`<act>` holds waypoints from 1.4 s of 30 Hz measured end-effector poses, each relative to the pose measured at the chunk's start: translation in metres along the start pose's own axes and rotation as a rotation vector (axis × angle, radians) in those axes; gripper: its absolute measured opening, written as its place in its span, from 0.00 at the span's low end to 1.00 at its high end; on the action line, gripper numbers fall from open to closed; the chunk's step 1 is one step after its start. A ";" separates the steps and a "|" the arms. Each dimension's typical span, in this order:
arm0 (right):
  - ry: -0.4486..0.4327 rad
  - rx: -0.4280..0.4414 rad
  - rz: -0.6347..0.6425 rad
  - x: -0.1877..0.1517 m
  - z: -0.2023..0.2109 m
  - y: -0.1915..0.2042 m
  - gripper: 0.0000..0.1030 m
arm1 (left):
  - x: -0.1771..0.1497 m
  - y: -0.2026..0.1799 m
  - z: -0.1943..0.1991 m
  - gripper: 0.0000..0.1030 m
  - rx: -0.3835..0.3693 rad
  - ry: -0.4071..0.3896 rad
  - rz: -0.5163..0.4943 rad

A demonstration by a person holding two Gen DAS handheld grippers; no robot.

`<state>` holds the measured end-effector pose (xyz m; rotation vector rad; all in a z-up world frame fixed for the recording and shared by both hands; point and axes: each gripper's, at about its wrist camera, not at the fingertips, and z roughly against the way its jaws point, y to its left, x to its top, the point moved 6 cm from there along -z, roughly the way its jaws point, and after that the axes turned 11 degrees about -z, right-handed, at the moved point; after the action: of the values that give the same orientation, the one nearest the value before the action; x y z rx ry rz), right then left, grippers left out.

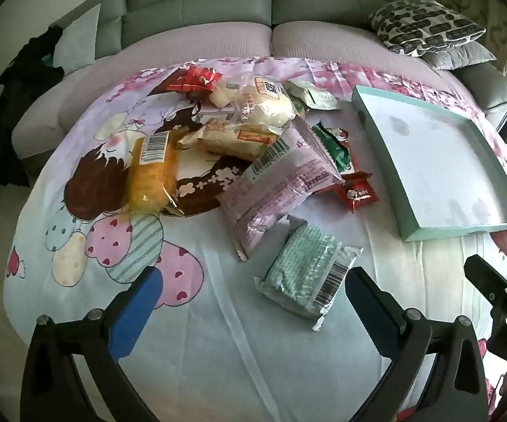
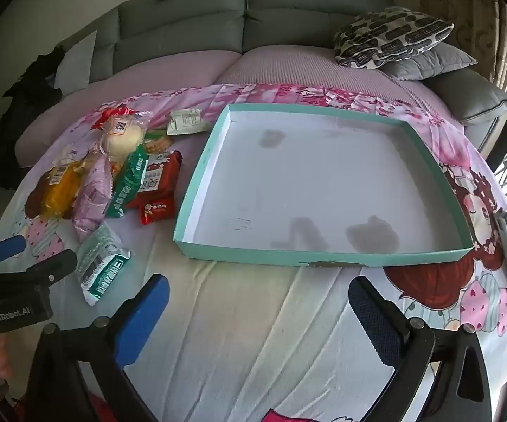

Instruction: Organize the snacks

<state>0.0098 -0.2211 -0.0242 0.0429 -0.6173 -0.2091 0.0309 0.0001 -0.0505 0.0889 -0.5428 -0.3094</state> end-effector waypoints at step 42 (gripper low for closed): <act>0.002 -0.022 0.003 -0.002 0.000 -0.002 1.00 | 0.003 0.007 0.009 1.00 -0.010 -0.039 0.042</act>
<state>0.0081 -0.2228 -0.0252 0.0206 -0.6130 -0.2135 0.0301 0.0061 -0.0400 0.0619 -0.5811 -0.2733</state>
